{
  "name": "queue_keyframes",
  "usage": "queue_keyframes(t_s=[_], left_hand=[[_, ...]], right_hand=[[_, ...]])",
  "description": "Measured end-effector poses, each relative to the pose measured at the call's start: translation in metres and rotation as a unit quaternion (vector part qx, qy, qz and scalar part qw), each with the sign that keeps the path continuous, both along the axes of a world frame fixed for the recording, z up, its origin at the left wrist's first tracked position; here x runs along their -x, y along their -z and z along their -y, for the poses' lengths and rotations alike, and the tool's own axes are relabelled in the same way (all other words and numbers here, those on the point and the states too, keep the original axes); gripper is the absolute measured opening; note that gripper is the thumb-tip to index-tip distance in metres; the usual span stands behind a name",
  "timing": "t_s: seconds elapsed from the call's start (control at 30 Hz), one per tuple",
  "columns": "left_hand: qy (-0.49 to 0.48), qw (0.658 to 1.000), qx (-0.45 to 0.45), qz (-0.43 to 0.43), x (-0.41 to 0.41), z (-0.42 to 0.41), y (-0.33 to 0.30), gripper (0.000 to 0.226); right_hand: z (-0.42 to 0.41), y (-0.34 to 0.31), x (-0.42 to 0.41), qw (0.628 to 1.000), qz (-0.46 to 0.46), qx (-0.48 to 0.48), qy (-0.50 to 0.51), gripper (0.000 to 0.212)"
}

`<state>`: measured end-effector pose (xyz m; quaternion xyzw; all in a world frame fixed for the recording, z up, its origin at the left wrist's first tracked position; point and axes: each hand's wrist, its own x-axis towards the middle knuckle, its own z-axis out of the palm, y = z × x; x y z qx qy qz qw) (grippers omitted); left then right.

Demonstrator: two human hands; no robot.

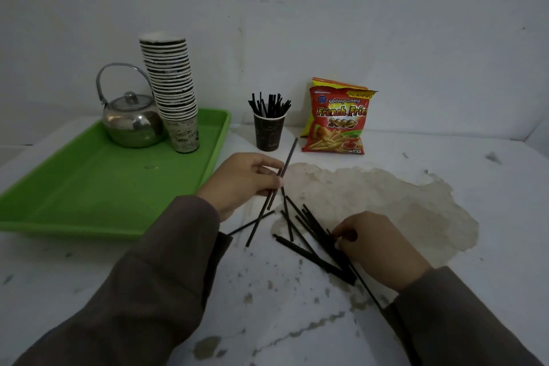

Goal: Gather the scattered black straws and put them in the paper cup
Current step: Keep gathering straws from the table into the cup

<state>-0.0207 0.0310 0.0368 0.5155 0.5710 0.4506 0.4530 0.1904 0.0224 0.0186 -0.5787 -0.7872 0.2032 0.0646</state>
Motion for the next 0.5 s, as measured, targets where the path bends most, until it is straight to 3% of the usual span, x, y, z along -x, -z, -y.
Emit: queue_keyframes(t_s=[0.33, 0.5], left_hand=[[0.030, 1.000, -0.005, -0.001, -0.017, 0.016, 0.017, 0.017], [0.035, 0.999, -0.009, 0.027, -0.020, 0.018, 0.016, 0.011]], right_hand=[[0.012, 0.012, 0.014, 0.996, 0.030, -0.040, 0.071, 0.020], [0.011, 0.012, 0.014, 0.994, -0.024, -0.039, 0.100, 0.020]])
